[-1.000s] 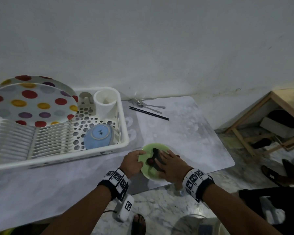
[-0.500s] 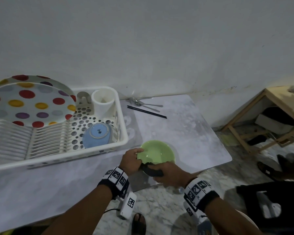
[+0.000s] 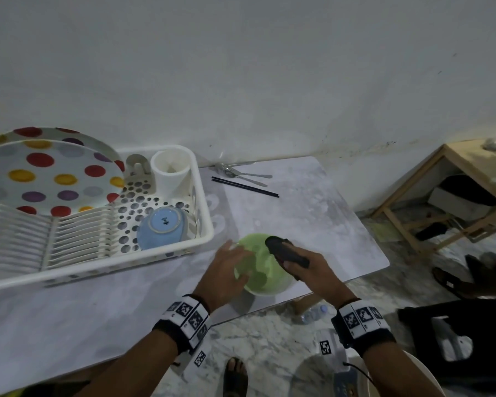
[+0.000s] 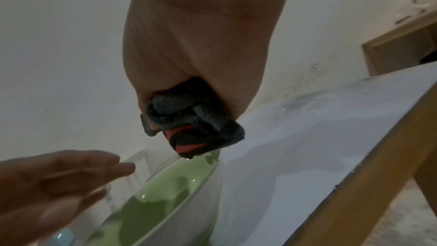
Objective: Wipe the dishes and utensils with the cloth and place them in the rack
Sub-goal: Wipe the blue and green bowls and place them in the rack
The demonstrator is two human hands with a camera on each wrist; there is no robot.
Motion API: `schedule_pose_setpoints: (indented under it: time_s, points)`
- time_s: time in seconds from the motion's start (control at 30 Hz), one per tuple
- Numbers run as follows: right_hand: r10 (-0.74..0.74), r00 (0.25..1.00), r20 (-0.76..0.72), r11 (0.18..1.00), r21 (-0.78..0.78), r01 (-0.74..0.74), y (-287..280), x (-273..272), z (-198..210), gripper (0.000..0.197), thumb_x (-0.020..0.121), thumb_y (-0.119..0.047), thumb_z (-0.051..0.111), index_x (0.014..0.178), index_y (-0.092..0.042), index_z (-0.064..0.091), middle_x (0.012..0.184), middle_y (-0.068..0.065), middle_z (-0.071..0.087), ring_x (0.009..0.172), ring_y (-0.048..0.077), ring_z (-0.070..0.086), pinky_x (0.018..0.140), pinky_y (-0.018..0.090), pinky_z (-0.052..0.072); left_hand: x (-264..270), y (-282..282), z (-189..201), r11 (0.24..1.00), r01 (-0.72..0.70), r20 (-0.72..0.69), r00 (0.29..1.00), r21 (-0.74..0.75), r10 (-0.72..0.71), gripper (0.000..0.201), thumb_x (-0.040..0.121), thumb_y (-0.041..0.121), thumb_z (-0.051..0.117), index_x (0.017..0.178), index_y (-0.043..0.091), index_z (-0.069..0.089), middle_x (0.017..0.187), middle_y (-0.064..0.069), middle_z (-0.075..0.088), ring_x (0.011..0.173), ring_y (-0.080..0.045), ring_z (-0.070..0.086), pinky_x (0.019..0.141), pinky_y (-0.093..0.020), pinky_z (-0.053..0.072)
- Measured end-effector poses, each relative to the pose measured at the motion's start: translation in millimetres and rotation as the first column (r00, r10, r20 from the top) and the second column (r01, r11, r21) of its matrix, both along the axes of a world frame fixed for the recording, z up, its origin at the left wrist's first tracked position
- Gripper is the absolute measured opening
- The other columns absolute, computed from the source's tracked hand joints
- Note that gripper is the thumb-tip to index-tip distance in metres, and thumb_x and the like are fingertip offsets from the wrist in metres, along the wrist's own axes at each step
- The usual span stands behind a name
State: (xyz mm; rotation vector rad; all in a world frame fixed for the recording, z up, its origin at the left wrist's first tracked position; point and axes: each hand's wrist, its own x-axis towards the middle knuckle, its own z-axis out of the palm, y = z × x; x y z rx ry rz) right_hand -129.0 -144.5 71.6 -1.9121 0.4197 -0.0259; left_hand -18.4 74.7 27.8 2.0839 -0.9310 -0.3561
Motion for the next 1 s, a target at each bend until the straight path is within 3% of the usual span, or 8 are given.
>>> schedule_pose_setpoints:
  time_s: [0.1,0.2,0.27,0.37,0.57,0.7,0.87,1.0]
  points:
    - [-0.061,0.998,-0.008,0.996,0.064,0.062,-3,-5,2,0.043,0.091,-0.002,0.063,0.129,-0.021,0.057,0.129,-0.01,0.056,0.121,0.006,0.053,0.095,0.018,0.044,-6,-10,1,0.922,0.373,-0.054,0.928,0.108,-0.369,0.052,0.085,0.029,0.07,0.134,0.021,0.055,0.145,-0.001,0.049,0.138,-0.01,0.031,0.116,-0.028,0.023]
    - [-0.149,0.989,-0.006,0.979,0.14,0.149,-1,-9,-1,0.042,0.091,0.002,0.06,0.131,-0.01,0.057,0.135,-0.012,0.044,0.135,0.007,0.035,0.108,0.029,0.035,-11,-23,1,0.843,0.464,-0.1,0.885,0.274,-0.454,0.054,0.085,0.042,0.066,0.135,0.027,0.052,0.143,0.005,0.051,0.13,-0.014,0.047,0.108,-0.033,0.04]
    - [-0.229,0.974,0.001,0.959,0.172,0.225,-1,-14,-3,0.041,0.091,-0.001,0.061,0.13,-0.013,0.059,0.14,-0.003,0.051,0.132,0.014,0.047,0.106,0.032,0.04,-13,-28,0,0.817,0.465,-0.063,0.879,0.342,-0.473,0.049,0.087,0.044,0.06,0.133,0.03,0.054,0.139,0.006,0.055,0.124,-0.016,0.052,0.1,-0.031,0.044]
    - [-0.333,0.943,0.012,0.911,0.262,0.318,-2,-24,-5,0.043,0.092,-0.003,0.06,0.132,-0.018,0.059,0.125,-0.001,0.067,0.118,0.016,0.061,0.103,0.037,0.046,-14,-32,0,0.83,0.467,-0.043,0.877,0.303,-0.478,0.033,0.091,0.032,0.057,0.124,0.03,0.061,0.129,0.003,0.063,0.117,-0.02,0.057,0.09,-0.026,0.041]
    - [-0.438,0.895,0.077,0.855,0.343,0.389,-5,-31,-1,0.046,0.094,0.001,0.054,0.134,-0.021,0.057,0.127,0.0,0.066,0.121,0.017,0.059,0.103,0.031,0.046,-7,-34,15,0.824,0.505,-0.045,0.858,0.257,-0.512,0.042,0.089,0.014,0.053,0.128,0.028,0.06,0.134,0.003,0.061,0.122,-0.022,0.055,0.096,-0.034,0.047]
    - [-0.451,0.885,0.118,0.865,0.303,0.4,-10,-22,-3,0.045,0.093,-0.007,0.059,0.134,-0.025,0.057,0.128,-0.003,0.065,0.124,0.017,0.056,0.11,0.046,0.04,9,-41,23,0.879,0.451,-0.001,0.89,0.155,-0.457,0.05,0.087,0.005,0.052,0.131,0.028,0.057,0.135,0.008,0.06,0.123,-0.01,0.055,0.099,-0.023,0.043]
    - [-0.401,0.892,0.21,0.891,0.316,0.326,0,-6,9,0.044,0.096,-0.012,0.059,0.137,-0.024,0.053,0.132,-0.005,0.062,0.128,0.015,0.053,0.111,0.046,0.039,22,-52,36,0.919,0.39,-0.123,0.916,0.058,-0.381,0.045,0.087,0.009,0.053,0.129,0.022,0.061,0.132,0.01,0.06,0.121,-0.004,0.053,0.105,-0.023,0.04]
    - [-0.371,0.879,0.301,0.925,0.207,0.319,14,8,13,0.05,0.096,-0.012,0.058,0.132,-0.046,0.05,0.124,0.008,0.065,0.096,0.027,0.068,0.078,0.05,0.055,30,-57,48,0.968,0.249,-0.198,0.948,-0.031,-0.25,0.039,0.091,0.001,0.054,0.122,0.021,0.066,0.121,-0.003,0.068,0.105,-0.008,0.062,0.096,-0.026,0.048]
